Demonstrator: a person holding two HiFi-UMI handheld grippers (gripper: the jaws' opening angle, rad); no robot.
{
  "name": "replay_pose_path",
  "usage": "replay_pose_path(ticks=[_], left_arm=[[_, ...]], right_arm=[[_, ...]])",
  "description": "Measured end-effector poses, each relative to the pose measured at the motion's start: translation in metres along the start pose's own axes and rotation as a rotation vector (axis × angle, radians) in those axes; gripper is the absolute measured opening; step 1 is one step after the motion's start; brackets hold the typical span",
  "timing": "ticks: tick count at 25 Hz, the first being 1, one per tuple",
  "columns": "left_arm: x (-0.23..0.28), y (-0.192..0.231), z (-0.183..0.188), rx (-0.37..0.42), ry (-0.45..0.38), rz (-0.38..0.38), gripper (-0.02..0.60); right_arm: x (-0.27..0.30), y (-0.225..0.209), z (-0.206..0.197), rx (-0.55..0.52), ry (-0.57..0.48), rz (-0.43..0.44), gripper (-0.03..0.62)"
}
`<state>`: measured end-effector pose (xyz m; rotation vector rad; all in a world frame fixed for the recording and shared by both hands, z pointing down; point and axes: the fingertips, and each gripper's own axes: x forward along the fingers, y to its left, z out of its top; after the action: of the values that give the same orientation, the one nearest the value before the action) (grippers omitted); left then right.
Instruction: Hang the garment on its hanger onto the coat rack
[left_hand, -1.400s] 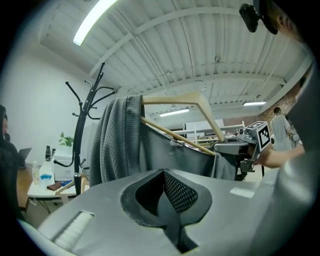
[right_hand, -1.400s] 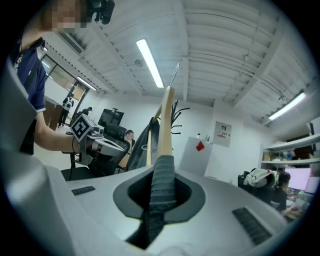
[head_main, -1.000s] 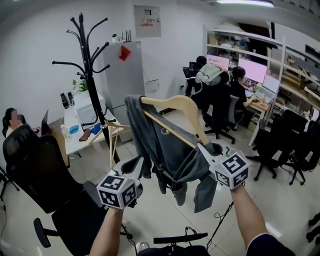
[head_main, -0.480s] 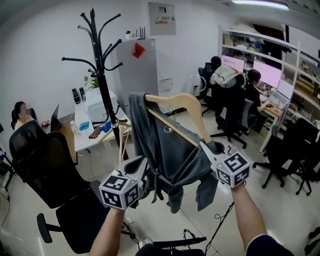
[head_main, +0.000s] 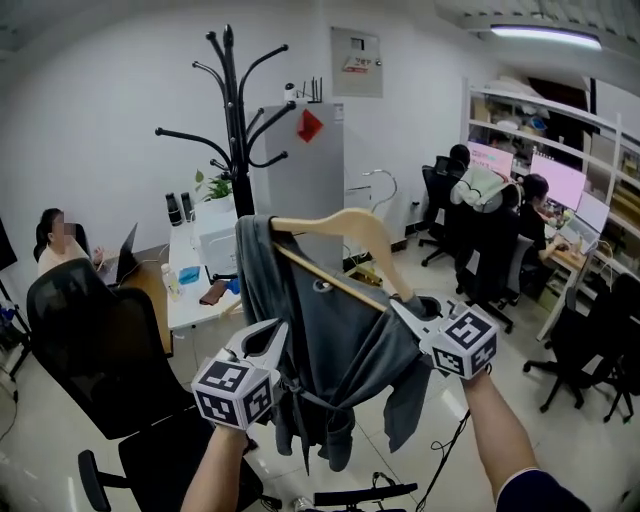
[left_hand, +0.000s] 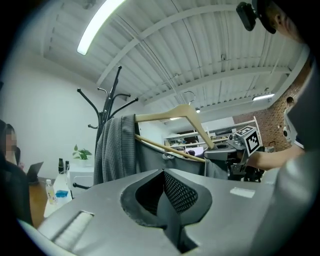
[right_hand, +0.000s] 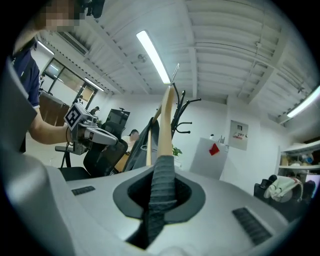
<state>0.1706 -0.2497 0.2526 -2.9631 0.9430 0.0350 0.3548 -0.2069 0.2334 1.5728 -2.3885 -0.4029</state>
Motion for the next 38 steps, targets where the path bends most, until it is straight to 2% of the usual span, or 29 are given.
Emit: replay_pose_path(ticks=[10,18,30,38], left_arm=[[0.006,0.100,0.018,0.039,0.006,0.061,-0.014],[0.012,0.164,0.013,0.001,0.011,0.164,-0.014],[0.027,0.206,-0.016,-0.044,0.046,0.275,-0.014],[0.035,0.222,-0.028,-0.054,0.073,0.312,-0.014]], right_arm=[[0.127,0.017,0.033,-0.039,-0.029,0.126,0.032],[0.219,0.024,0.036,-0.067,-0.009,0.244,0.032],[0.319,0.009,0.006,-0.063,0.048,0.384,0.032],[0.349,0.012,-0.012,-0.072,0.071,0.438,0.032]])
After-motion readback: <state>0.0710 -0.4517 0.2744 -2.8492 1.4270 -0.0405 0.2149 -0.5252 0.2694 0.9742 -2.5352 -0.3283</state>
